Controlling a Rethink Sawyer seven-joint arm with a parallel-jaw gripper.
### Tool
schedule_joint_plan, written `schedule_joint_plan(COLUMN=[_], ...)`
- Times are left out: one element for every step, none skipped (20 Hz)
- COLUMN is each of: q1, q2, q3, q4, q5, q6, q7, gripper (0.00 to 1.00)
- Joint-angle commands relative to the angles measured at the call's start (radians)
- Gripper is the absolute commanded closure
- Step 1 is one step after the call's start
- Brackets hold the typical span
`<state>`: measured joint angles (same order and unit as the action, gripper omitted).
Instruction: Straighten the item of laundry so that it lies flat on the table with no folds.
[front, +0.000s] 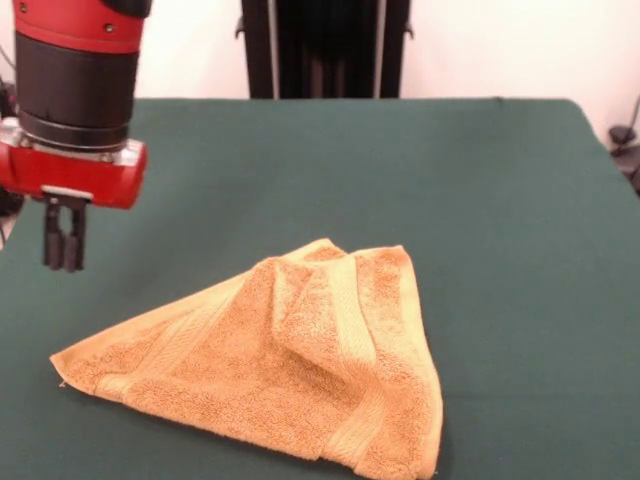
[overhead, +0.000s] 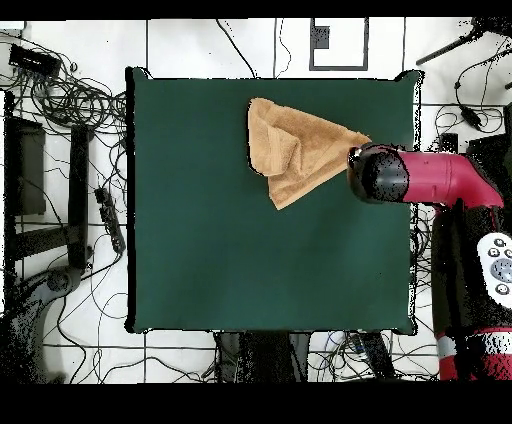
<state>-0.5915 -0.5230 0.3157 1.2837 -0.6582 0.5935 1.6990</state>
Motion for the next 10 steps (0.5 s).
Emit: schedule_joint_plan(q1=[-0.010,-0.018,-0.040,-0.048,-0.066,-0.072,-0.084,-0.088,-0.097,-0.103], q2=[0.021,0.022,0.026,0.026,0.025,0.024,0.022,0.021,0.024,0.027], q3=[0.208,0.221,0.249,0.261,0.283,0.292,0.308,0.315,0.328,0.338], q4=[0.215,0.221,0.237,0.245,0.262,0.270,0.283,0.289,0.297,0.301], q5=[0.052,0.056,0.072,0.077,0.088,0.089,0.094,0.092,0.096,0.096], q6=[0.041,0.052,0.070,0.081,0.091,0.094,0.100,0.101,0.116,0.128], q7=[-0.256,-0.261,-0.284,-0.290,-0.303,-0.303,-0.310,-0.308,-0.315,-0.323], gripper=[1.00,1.00,1.00,1.00,1.00,1.00,1.00,1.00,1.00,1.00])
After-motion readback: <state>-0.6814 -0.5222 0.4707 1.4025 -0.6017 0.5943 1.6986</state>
